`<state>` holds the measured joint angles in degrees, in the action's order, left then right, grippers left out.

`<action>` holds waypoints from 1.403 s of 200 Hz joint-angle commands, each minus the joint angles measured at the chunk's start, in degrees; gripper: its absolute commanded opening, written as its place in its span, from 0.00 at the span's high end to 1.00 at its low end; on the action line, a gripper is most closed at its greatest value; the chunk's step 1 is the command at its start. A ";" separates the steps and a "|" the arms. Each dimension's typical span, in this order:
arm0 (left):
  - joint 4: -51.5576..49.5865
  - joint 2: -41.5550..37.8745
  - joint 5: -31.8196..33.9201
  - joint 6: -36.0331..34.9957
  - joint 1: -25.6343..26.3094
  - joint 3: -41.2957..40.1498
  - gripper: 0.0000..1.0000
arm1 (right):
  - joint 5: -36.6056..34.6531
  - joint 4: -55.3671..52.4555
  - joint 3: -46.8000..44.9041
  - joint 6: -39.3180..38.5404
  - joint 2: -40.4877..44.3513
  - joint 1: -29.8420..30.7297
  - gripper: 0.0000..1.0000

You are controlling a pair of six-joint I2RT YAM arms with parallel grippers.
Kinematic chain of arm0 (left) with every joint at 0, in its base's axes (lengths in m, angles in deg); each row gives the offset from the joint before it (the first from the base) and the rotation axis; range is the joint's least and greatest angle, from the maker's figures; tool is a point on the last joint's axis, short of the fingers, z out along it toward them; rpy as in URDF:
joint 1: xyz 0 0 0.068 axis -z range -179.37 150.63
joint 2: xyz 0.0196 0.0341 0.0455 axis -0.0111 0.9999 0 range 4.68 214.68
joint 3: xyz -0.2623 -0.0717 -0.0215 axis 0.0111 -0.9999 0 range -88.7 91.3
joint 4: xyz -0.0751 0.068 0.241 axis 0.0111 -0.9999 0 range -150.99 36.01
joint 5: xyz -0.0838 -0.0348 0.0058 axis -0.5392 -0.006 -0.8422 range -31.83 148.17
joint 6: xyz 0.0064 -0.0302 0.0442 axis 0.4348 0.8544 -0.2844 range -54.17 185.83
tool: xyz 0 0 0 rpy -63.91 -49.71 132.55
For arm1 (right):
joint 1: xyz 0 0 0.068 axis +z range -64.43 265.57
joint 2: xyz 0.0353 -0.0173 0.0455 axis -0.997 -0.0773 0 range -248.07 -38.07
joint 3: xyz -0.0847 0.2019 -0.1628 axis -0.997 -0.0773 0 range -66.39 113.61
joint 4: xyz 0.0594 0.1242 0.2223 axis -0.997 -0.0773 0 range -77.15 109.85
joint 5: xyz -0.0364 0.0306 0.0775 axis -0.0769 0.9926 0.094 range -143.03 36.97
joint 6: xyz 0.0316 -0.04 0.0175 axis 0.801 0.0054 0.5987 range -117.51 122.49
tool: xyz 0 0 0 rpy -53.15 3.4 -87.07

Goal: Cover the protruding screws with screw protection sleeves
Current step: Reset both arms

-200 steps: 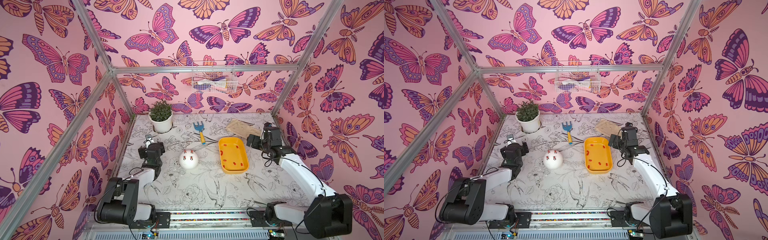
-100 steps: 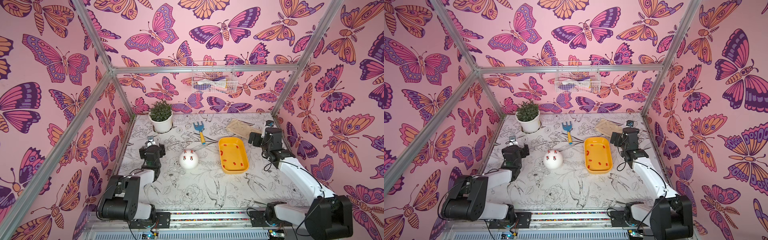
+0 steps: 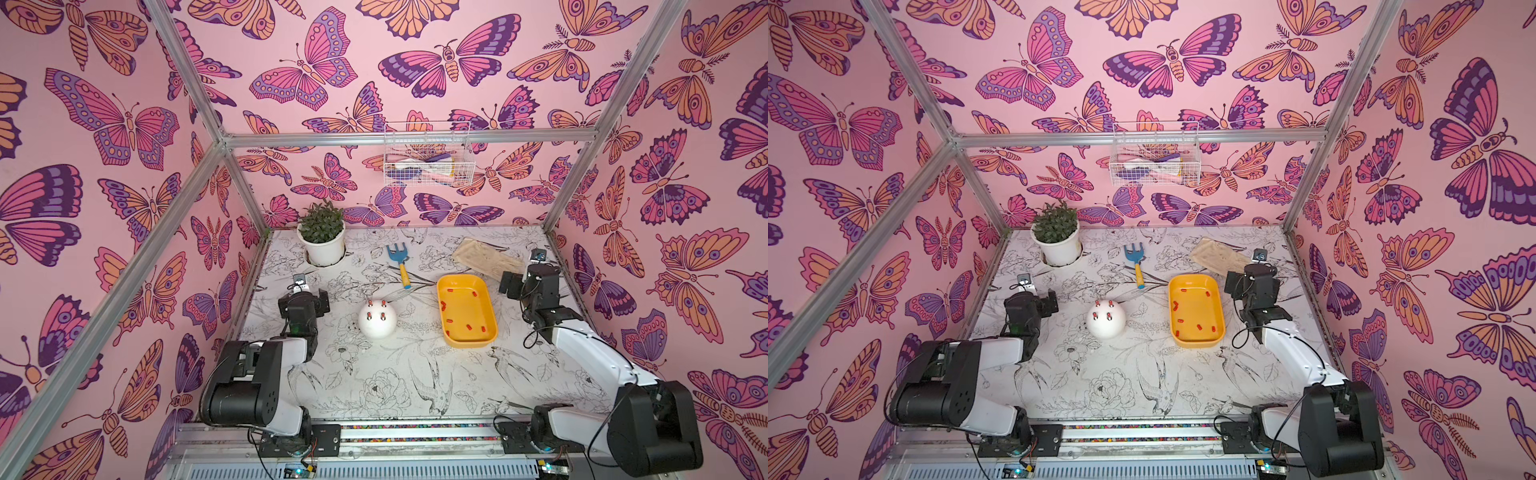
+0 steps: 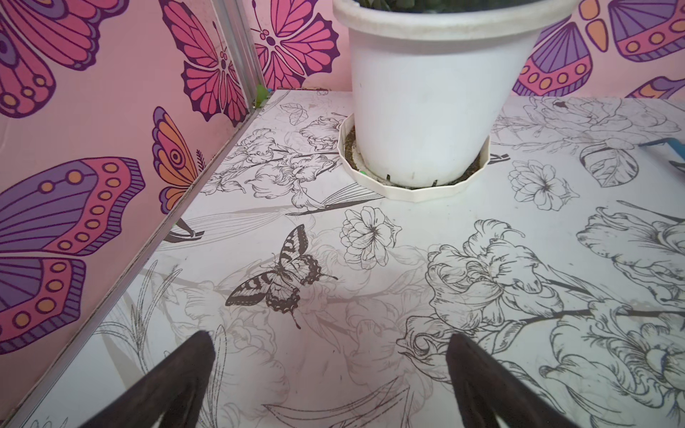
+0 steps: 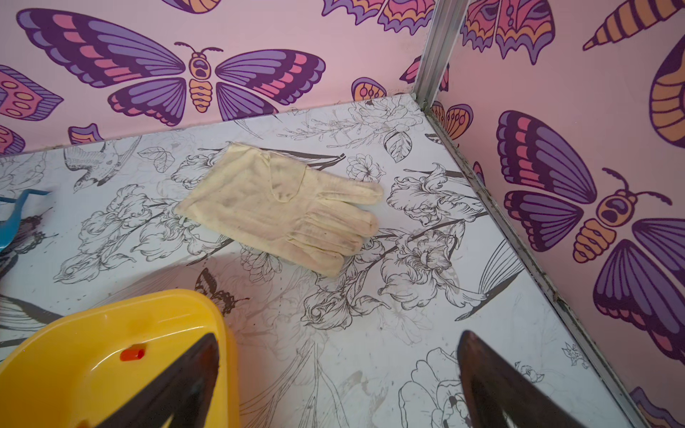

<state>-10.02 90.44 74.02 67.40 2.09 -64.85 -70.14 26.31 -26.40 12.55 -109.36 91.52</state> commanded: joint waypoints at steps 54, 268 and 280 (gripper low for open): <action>10.31 2.79 -6.80 0.48 -1.81 -4.05 0.00 | -1.12 10.13 -5.10 -2.91 -1.21 -1.01 0.00; 10.91 3.05 -6.63 0.19 -1.78 -4.11 0.00 | -1.67 39.85 -18.02 -3.36 -13.87 -3.41 0.01; 10.94 3.08 -6.63 0.11 -1.76 -4.08 0.00 | -1.74 48.40 -19.70 -4.45 -16.92 -3.41 0.01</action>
<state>0.03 93.19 68.01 67.42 0.65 -68.43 -72.48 64.77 -45.70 8.47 -124.79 88.79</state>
